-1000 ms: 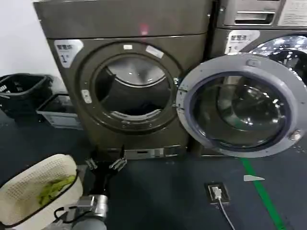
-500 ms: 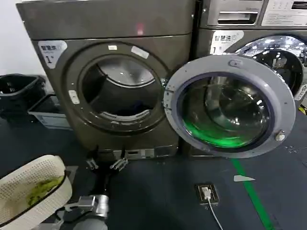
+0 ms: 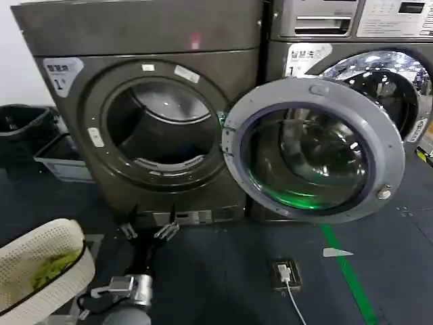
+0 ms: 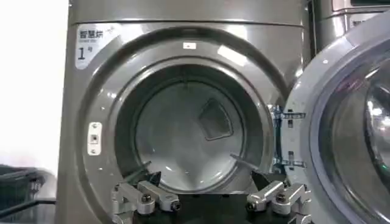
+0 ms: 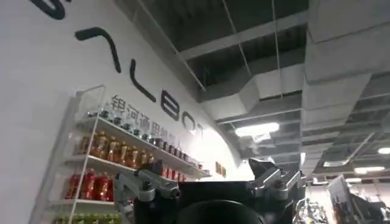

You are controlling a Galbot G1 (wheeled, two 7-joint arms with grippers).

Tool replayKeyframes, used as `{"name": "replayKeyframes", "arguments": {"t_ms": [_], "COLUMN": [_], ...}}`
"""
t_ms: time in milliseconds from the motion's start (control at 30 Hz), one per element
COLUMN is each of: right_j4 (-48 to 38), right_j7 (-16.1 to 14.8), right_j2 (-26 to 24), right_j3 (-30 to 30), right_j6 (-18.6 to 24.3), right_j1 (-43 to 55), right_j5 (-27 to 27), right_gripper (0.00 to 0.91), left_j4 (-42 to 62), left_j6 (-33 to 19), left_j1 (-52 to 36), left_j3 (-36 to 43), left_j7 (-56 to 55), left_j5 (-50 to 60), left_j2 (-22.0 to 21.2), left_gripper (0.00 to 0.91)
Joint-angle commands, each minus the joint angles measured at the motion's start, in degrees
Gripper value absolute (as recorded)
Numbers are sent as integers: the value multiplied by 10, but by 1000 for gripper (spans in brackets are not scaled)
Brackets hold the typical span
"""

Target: Grasp the clothes from the dryer.

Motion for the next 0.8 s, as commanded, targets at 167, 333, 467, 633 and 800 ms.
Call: {"name": "replayKeyframes", "arguments": {"t_ms": [167, 333, 467, 633, 800], "right_j4": [6, 5, 4, 5, 4], "right_j7": [-6, 2, 0, -1, -2], "right_j2": [0, 0, 0, -1, -2], "right_j3": [10, 11, 11, 6, 2], "right_j6": [1, 5, 7, 7, 9], "right_j1": [-3, -3, -1, 5, 9], "right_j5": [52, 77, 77, 76, 74], "right_gripper": [907, 907, 907, 907, 907], "left_j4": [-4, -3, -3, -2, -1], "left_j6": [1, -1, -1, 0, 2], "left_j1": [-1, 0, 0, -1, -2], "left_j3": [-1, -2, -7, -10, -9], "left_j7": [0, 0, 0, 0, 0], "left_j5": [-2, -3, -4, -5, -4], "left_j2": [3, 3, 2, 2, -1], "left_gripper": [907, 907, 907, 907, 907]}}
